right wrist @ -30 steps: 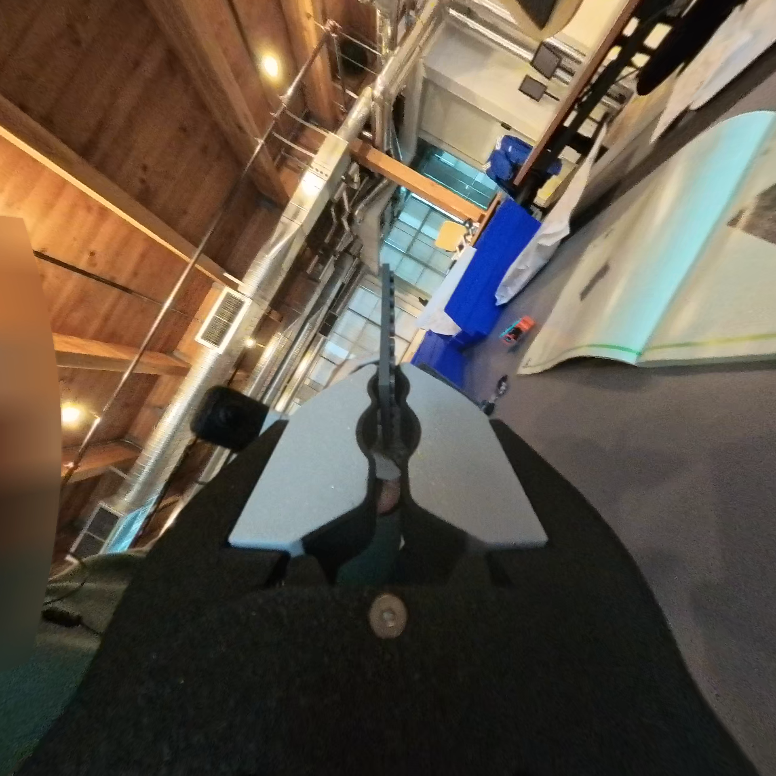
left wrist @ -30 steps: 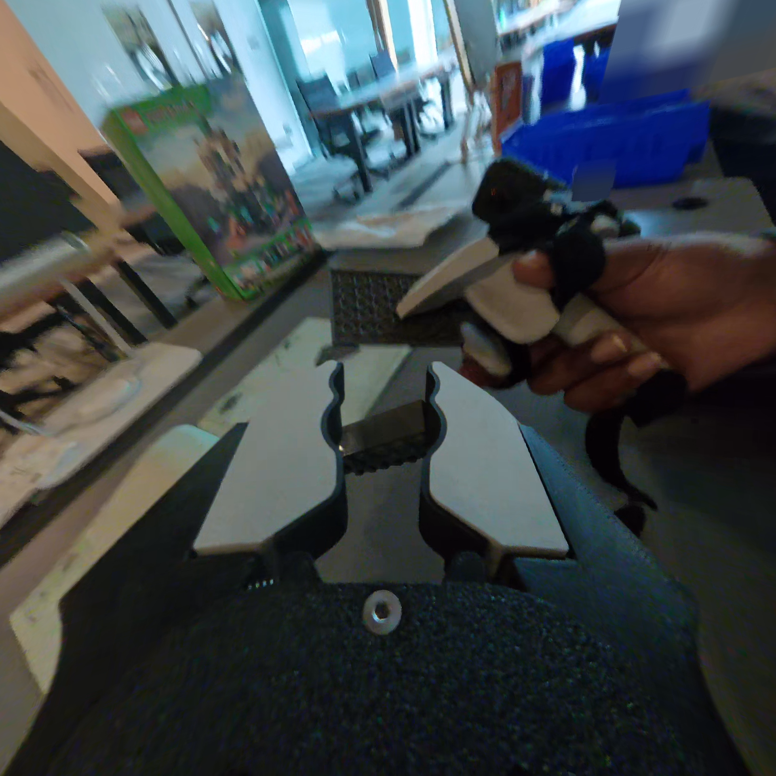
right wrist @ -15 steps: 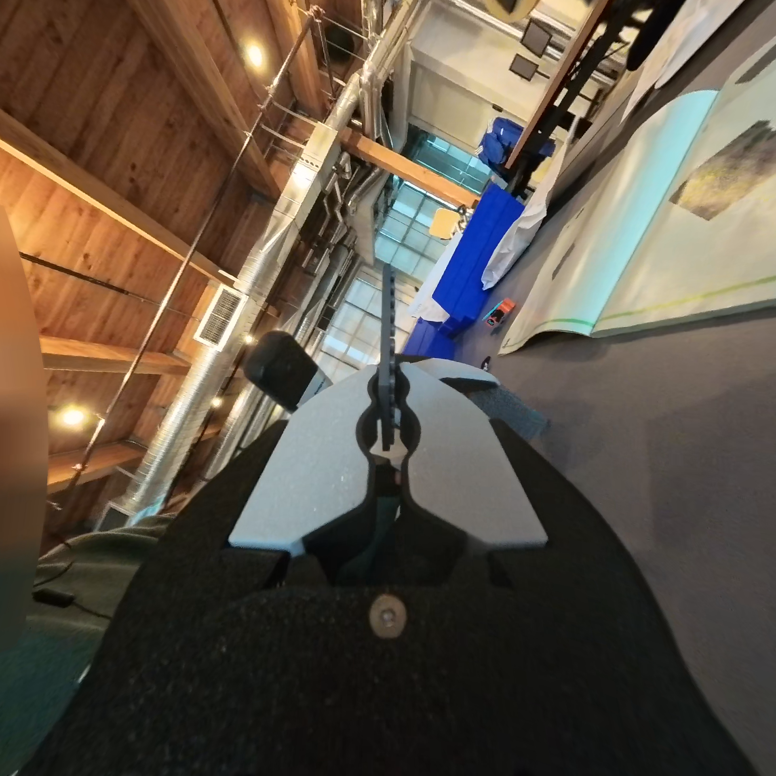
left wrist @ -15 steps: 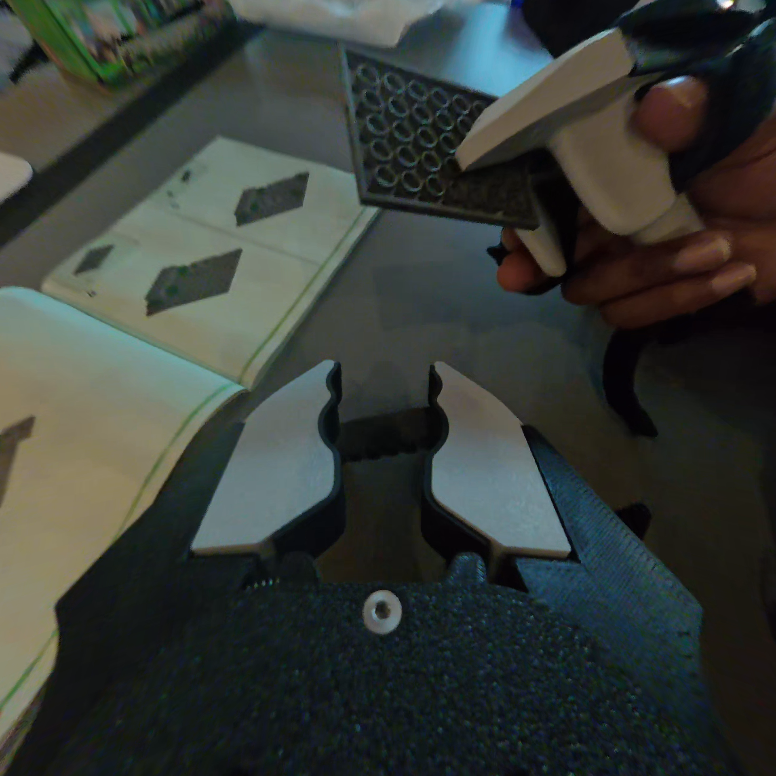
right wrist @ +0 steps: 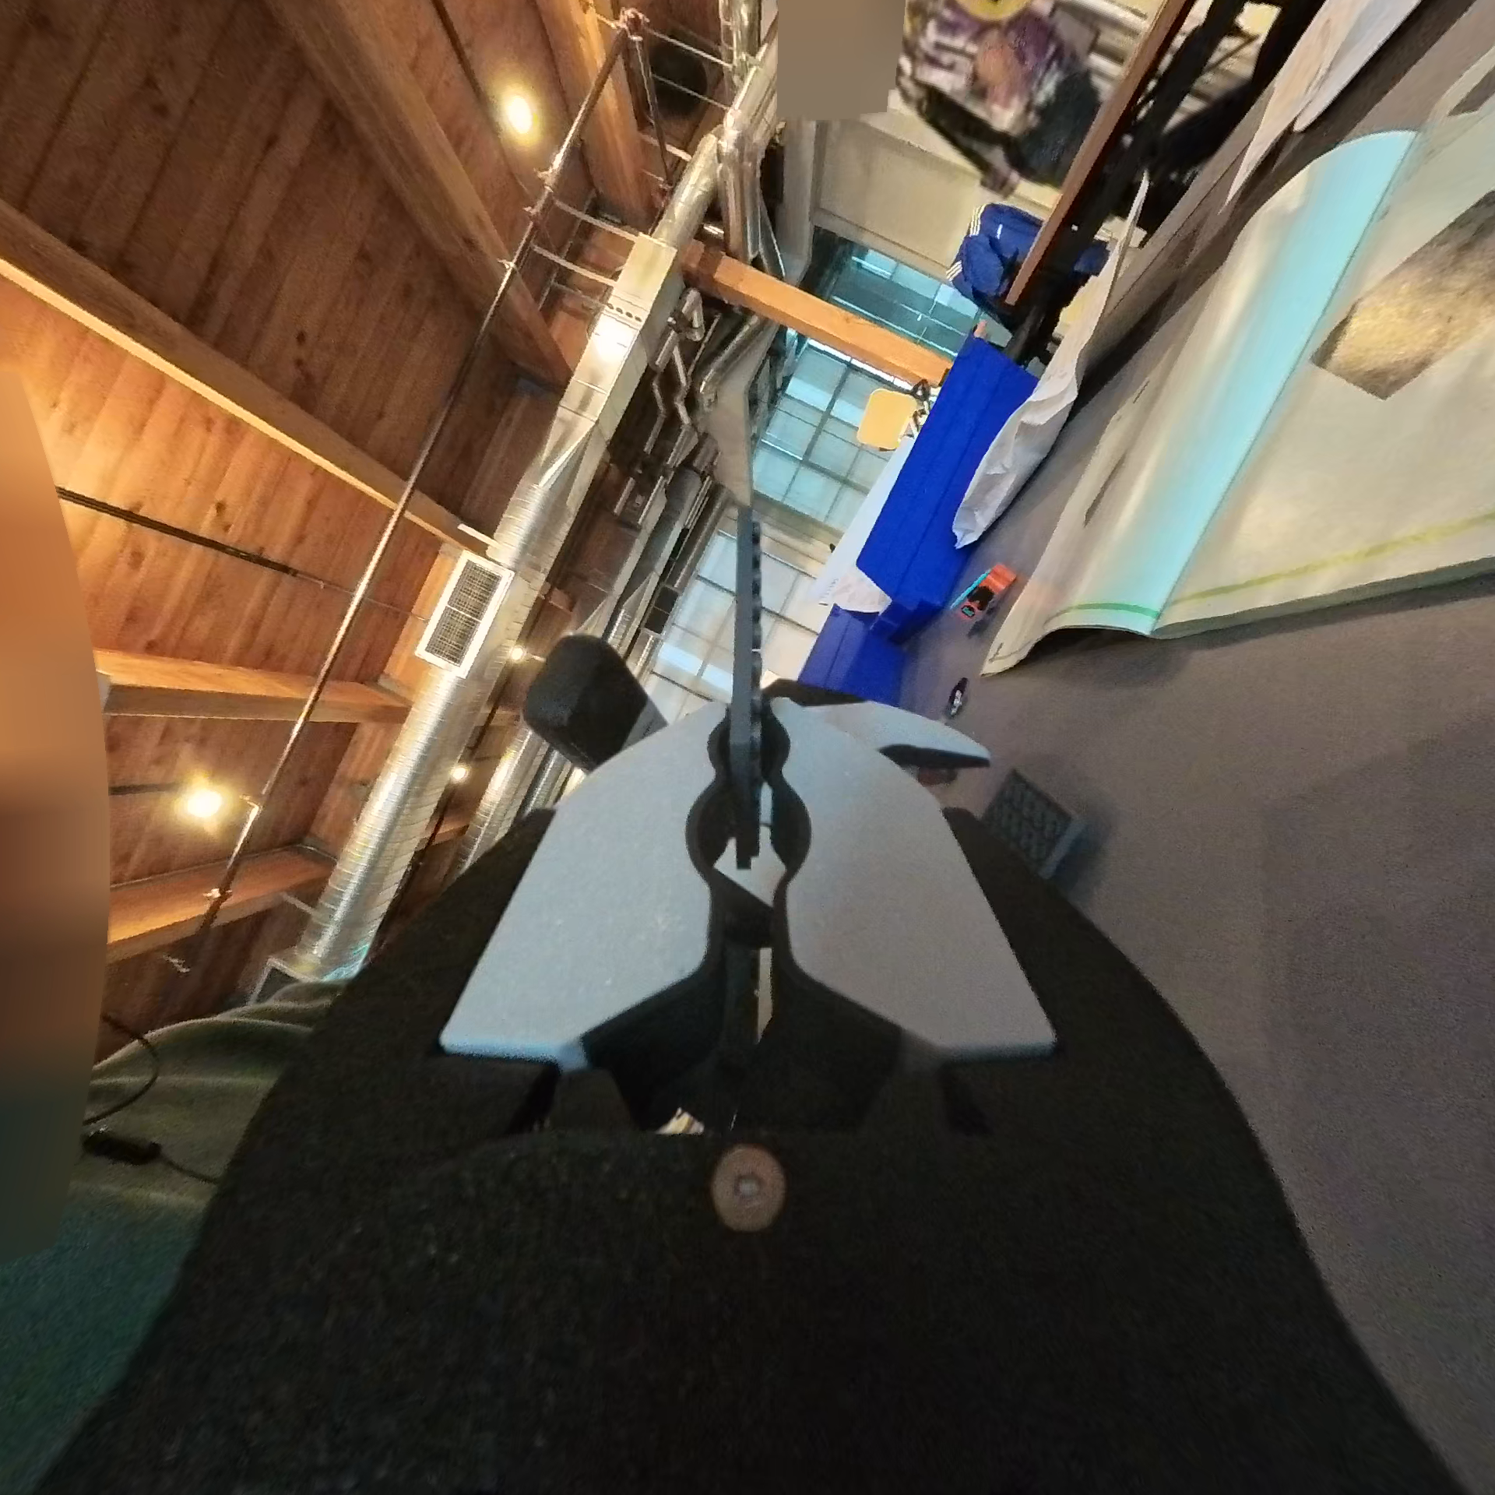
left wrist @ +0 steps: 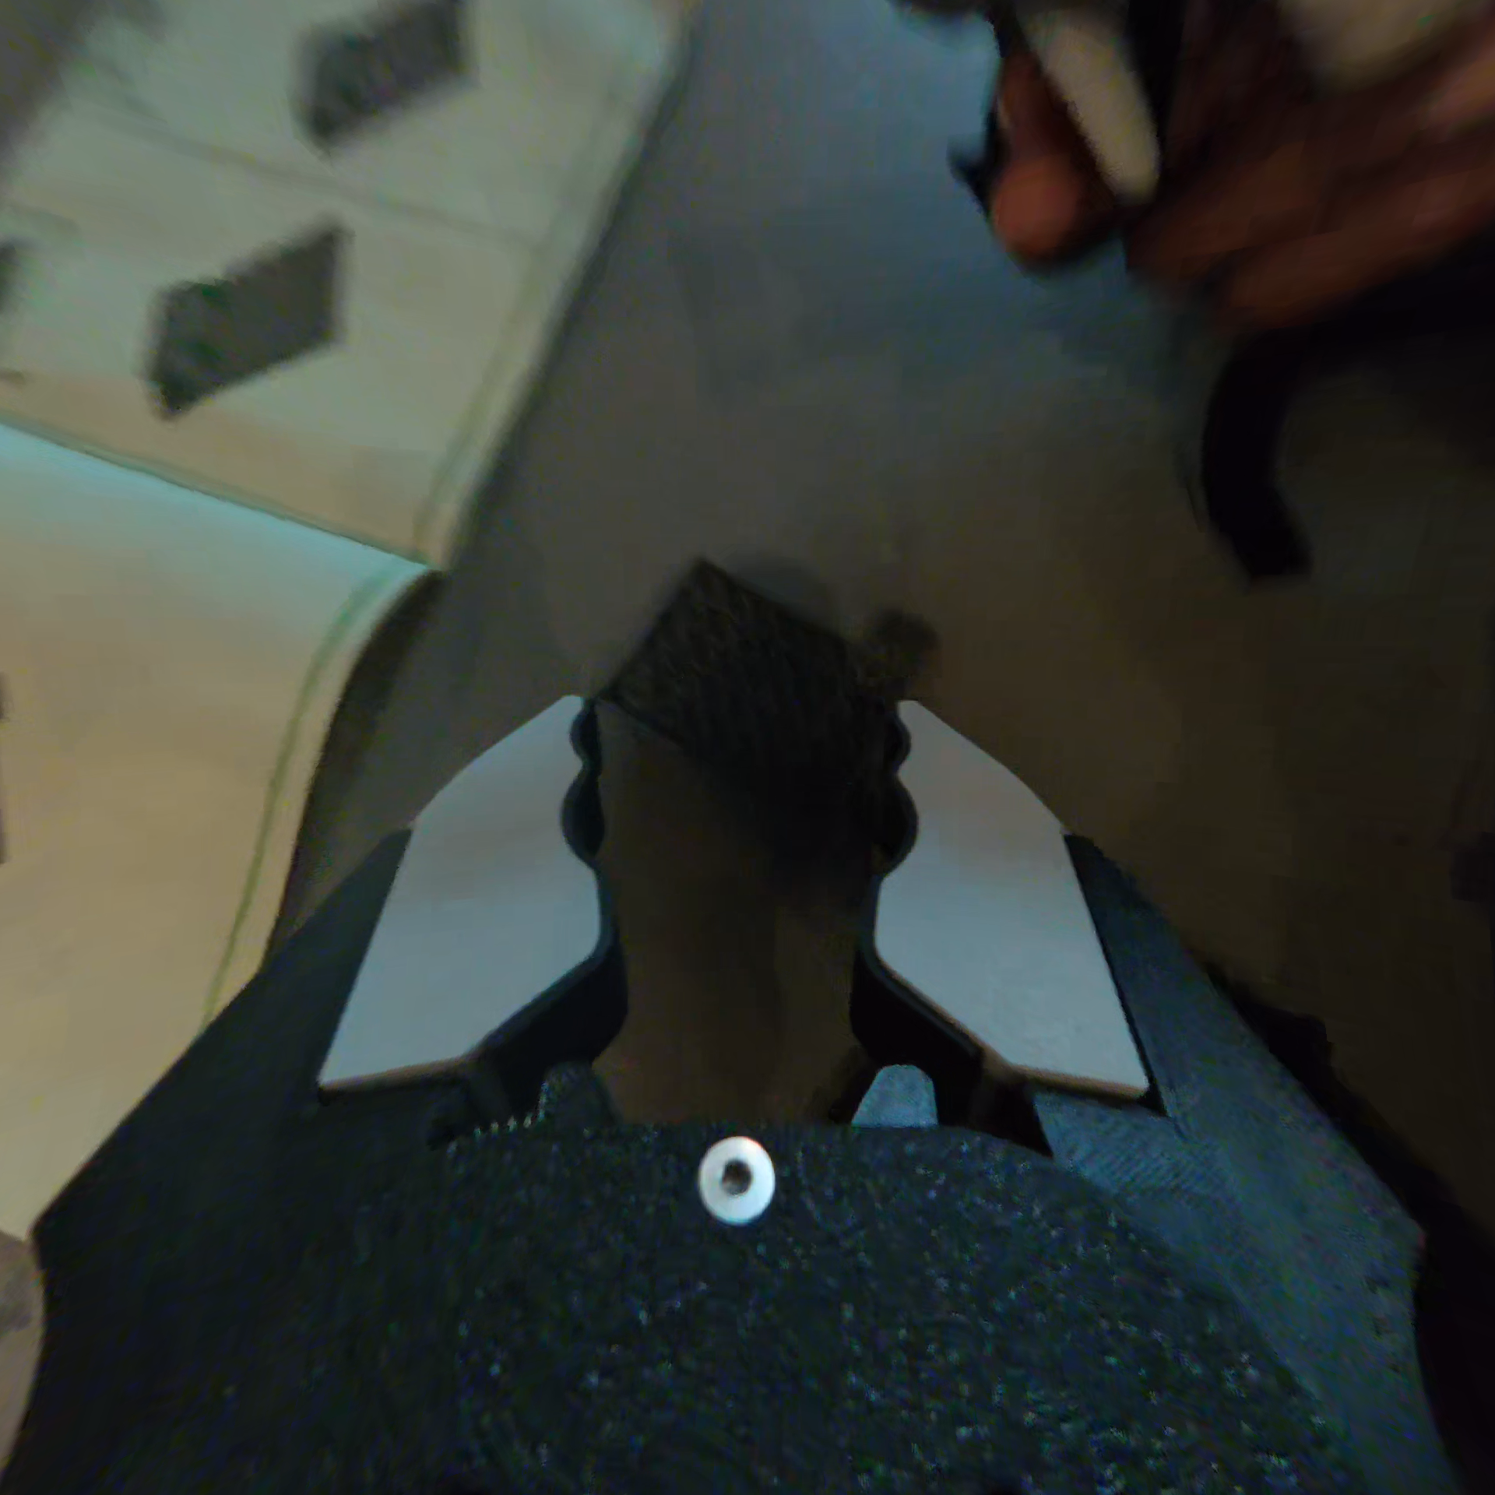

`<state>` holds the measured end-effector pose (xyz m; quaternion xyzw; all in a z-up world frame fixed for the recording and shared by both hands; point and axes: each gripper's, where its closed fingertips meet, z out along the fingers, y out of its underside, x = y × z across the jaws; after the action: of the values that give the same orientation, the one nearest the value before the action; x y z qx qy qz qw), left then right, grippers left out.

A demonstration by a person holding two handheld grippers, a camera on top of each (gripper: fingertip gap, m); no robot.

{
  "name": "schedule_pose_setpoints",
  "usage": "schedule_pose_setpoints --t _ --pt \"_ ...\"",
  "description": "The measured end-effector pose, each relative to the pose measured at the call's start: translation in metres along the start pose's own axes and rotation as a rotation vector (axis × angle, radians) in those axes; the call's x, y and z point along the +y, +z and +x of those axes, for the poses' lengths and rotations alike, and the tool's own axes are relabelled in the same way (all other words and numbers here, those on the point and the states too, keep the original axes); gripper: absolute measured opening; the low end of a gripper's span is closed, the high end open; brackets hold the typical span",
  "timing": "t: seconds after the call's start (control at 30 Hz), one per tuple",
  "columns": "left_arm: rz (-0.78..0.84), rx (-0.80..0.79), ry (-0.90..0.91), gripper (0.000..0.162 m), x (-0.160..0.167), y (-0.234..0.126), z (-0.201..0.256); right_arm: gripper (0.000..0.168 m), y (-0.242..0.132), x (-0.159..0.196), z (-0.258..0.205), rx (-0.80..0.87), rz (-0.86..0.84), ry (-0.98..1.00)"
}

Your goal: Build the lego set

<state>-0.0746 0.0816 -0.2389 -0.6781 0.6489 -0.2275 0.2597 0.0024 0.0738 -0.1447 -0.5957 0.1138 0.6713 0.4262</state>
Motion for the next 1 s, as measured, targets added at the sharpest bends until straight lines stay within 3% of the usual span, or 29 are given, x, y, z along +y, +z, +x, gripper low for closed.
schedule_pose_setpoints --t 0.27,0.6,0.77,0.83,1.0 --pt "-0.3 0.18 0.255 0.1 0.015 0.015 0.008 0.005 -0.001 -0.002 -0.002 -0.008 0.008 0.001" --pt "-0.497 0.305 0.559 0.095 0.017 0.018 0.01 0.005 -0.006 -0.008 0.0 -0.015 0.036 0.017" --pt "-0.512 0.327 0.612 0.076 0.016 0.017 0.004 0.004 -0.008 -0.011 0.0 -0.015 0.049 0.015" --pt "-0.493 0.324 0.598 0.075 0.016 0.016 0.004 0.004 -0.01 -0.012 0.0 -0.013 0.055 0.013" --pt "-0.294 0.215 0.494 0.074 0.002 0.016 0.0 0.004 -0.011 -0.014 0.0 -0.007 0.063 0.002"
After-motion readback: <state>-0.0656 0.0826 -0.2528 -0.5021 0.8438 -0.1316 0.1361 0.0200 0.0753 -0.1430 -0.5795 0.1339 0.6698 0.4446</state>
